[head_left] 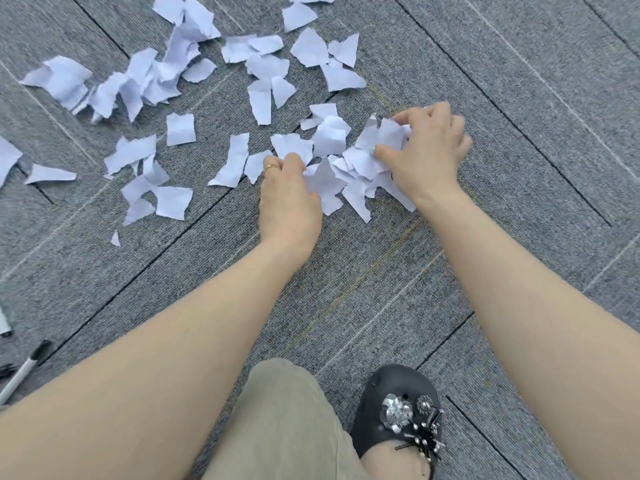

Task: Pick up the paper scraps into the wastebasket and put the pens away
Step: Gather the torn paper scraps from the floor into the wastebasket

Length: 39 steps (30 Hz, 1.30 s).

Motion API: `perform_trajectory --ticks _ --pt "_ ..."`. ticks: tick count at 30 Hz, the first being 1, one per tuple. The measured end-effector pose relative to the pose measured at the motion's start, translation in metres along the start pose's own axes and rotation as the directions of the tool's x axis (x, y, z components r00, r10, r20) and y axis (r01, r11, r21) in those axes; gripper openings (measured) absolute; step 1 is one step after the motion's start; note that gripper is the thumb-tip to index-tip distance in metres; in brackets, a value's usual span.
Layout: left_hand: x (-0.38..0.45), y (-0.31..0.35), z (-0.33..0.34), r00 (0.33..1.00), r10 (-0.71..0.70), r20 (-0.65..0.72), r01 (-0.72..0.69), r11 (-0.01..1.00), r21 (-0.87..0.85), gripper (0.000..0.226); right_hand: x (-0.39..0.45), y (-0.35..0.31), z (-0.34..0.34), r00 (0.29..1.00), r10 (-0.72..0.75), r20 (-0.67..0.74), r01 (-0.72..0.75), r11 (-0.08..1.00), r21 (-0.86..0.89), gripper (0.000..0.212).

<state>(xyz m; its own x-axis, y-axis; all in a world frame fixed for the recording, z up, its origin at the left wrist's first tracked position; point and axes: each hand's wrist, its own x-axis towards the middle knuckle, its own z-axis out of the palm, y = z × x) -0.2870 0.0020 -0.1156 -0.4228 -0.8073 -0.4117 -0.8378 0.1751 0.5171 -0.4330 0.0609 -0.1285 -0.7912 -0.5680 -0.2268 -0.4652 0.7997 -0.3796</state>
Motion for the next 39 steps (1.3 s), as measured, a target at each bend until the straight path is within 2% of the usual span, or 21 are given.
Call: perform_trajectory --ticks 4,7,10,12,15,18,19,21,23,25,29,34,37,39 --pt "0.003 0.005 0.002 0.999 -0.035 0.033 0.036 0.999 -0.024 0.031 0.005 0.0 -0.002 0.994 -0.007 0.108 0.009 1.0 -0.017 0.043" --pt "0.004 0.006 0.004 0.999 -0.02 0.048 0.018 0.999 0.047 0.041 0.005 0.001 -0.001 0.995 -0.031 0.095 0.029 0.999 0.029 0.046" --pt "0.011 0.004 0.001 0.999 0.048 0.007 -0.048 0.967 0.25 0.059 -0.002 0.001 0.0 1.0 -0.003 0.013 0.001 0.982 0.191 0.073" --pt "0.019 0.002 -0.005 0.996 0.07 0.048 -0.082 0.943 0.322 0.08 -0.004 -0.001 0.0 0.998 0.051 0.039 -0.059 0.967 0.248 0.085" --pt "0.03 0.002 -0.01 0.989 0.056 0.134 -0.098 0.939 0.331 0.093 -0.002 -0.002 0.001 0.992 0.071 0.102 -0.095 0.962 0.255 0.063" --pt "0.031 0.007 -0.012 0.985 0.094 0.142 -0.14 0.92 0.365 0.091 -0.002 -0.002 0.001 0.991 0.058 0.122 -0.086 0.967 0.239 0.018" --pt "0.031 0.008 -0.012 0.984 0.107 0.144 -0.153 0.92 0.361 0.089 -0.002 -0.001 0.003 0.992 0.049 0.119 -0.075 0.972 0.224 0.009" --pt "0.03 0.01 -0.01 0.979 0.117 0.169 -0.166 0.937 0.308 0.079 -0.003 0.002 0.008 0.995 0.023 0.098 -0.042 0.98 0.195 0.035" --pt "0.028 0.01 -0.008 0.974 0.136 0.183 -0.179 0.953 0.243 0.063 -0.006 0.003 0.011 0.999 -0.007 0.053 -0.003 0.982 0.19 0.044" --pt "0.026 0.01 -0.008 0.97 0.156 0.188 -0.196 0.956 0.22 0.053 -0.012 0.002 0.011 0.999 -0.016 0.049 0.006 0.98 0.197 0.04" --pt "0.023 0.007 -0.008 0.975 0.154 0.162 -0.188 0.956 0.226 0.038 -0.022 0.002 0.009 0.995 -0.039 0.09 0.016 0.969 0.246 0.013" --pt "0.02 0.005 -0.007 0.982 0.121 0.142 -0.148 0.969 0.198 0.013 -0.025 0.002 0.009 0.986 -0.08 0.146 0.031 0.95 0.31 0.013" --pt "0.022 0.005 -0.01 0.987 0.084 0.135 -0.099 0.989 0.109 0.039 -0.023 0.006 0.004 0.999 0.006 0.041 -0.026 0.864 0.503 0.01" --pt "0.027 0.003 -0.016 0.991 0.034 0.131 -0.038 0.999 0.026 0.037 -0.016 0.011 -0.003 0.992 0.119 -0.031 -0.073 0.776 0.626 0.007"
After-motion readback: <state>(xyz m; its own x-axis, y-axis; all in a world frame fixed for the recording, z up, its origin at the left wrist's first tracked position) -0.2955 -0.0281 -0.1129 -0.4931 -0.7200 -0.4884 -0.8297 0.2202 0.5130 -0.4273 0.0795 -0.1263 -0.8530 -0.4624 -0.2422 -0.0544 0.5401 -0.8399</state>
